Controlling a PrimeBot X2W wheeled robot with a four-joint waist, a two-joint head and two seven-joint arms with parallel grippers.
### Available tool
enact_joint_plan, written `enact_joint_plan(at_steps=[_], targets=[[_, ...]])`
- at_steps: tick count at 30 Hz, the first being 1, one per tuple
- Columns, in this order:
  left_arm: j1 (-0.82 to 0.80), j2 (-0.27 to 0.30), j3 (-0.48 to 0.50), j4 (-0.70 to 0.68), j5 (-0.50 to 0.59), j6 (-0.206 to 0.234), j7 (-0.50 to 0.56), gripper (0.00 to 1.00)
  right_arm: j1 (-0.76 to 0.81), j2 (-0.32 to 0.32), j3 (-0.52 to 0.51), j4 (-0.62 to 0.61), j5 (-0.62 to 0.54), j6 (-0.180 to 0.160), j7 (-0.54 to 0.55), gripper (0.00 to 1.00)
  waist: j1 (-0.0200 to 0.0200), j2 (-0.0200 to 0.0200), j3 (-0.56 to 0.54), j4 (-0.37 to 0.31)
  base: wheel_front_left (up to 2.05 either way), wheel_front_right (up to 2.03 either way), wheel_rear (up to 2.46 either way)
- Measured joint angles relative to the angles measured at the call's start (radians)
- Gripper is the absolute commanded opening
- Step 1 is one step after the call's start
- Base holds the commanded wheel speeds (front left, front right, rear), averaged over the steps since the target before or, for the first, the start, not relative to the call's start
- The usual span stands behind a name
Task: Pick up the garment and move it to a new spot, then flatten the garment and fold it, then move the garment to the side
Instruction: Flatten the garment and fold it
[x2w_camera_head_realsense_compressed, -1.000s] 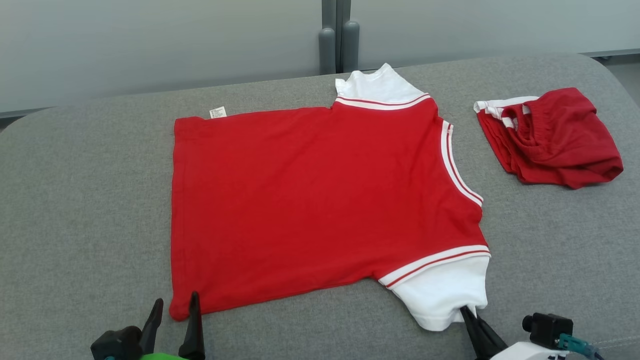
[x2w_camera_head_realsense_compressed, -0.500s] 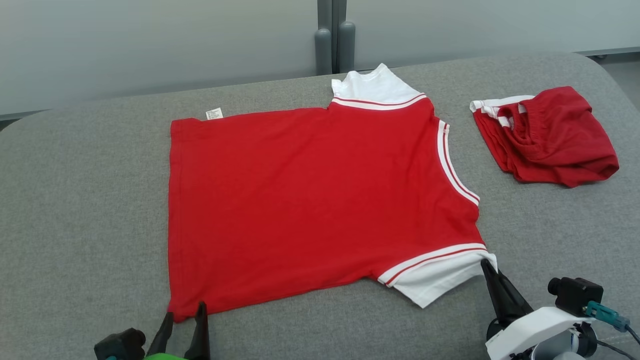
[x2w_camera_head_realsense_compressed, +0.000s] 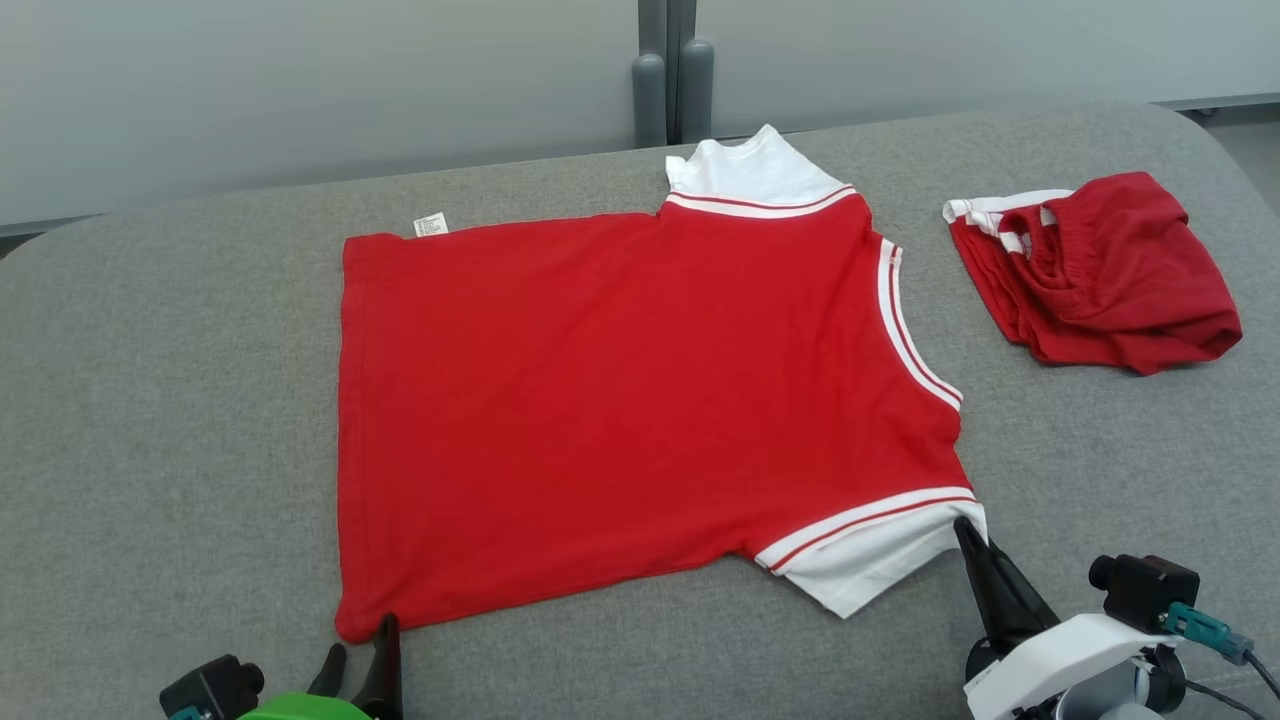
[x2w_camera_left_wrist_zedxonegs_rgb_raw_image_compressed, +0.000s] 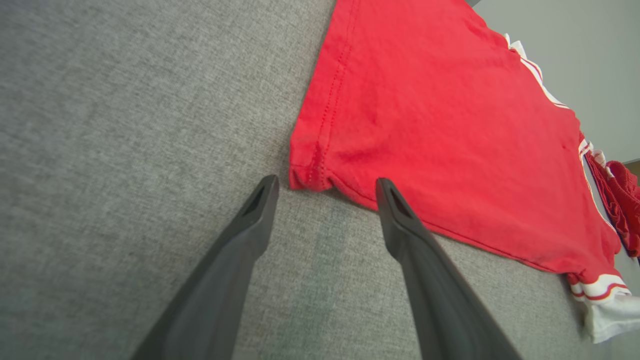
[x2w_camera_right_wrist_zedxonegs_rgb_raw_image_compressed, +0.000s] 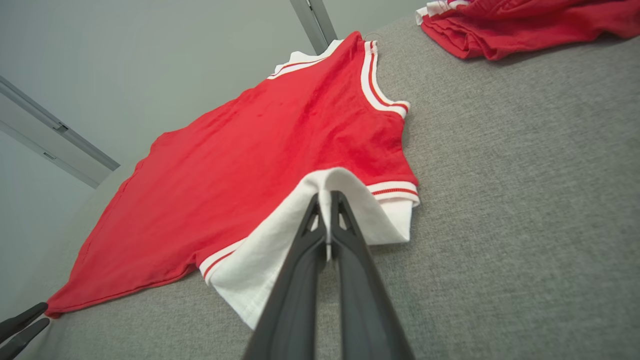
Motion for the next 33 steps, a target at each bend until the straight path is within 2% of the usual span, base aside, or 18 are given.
enact_joint_plan(at_steps=[8,10,11,12,13,27,33], targets=[[-0.042,-0.001,0.006,0.048,-0.040,0.000,0.022,1.00,0.000,0.000,0.001,-0.002,0.000,0.001,-0.001,0.00,0.0000,0.0000,0.002,-0.010,0.00,0.00,0.00],[-0.053,-0.001,0.007,0.063,-0.040,0.001,0.022,0.51,0.000,-0.001,0.001,-0.002,0.000,0.001,-0.001,0.00,0.0000,0.0000,0.003,-0.013,0.00,0.00,0.00],[-0.059,-0.001,0.007,0.067,-0.040,0.002,0.022,0.42,0.000,-0.002,0.001,-0.003,0.000,0.001,-0.001,0.00,0.0000,0.0000,0.003,-0.014,0.00,0.00,0.00],[-0.064,-0.001,0.008,0.068,-0.040,0.003,0.021,0.10,0.000,-0.002,0.001,-0.003,-0.001,0.001,-0.001,0.00,0.0000,0.0000,0.003,-0.015,0.00,0.00,0.00],[-0.070,-0.001,0.008,0.069,-0.040,0.006,0.018,0.00,0.000,-0.004,0.001,-0.003,-0.002,0.001,-0.001,0.00,0.0000,0.0000,0.003,-0.017,0.00,0.00,0.00],[-0.084,-0.003,0.010,0.072,-0.039,-0.004,-0.065,0.00,-0.014,-0.028,-0.046,-0.052,-0.005,0.009,-0.007,0.00,0.0000,0.0000,-0.012,-0.018,0.00,0.00,0.00],[-0.093,-0.003,-0.002,0.071,-0.029,-0.012,-0.069,0.00,-0.040,-0.056,-0.047,-0.061,-0.016,0.009,-0.008,0.00,0.0000,0.0000,-0.018,-0.016,0.00,0.00,0.00]])
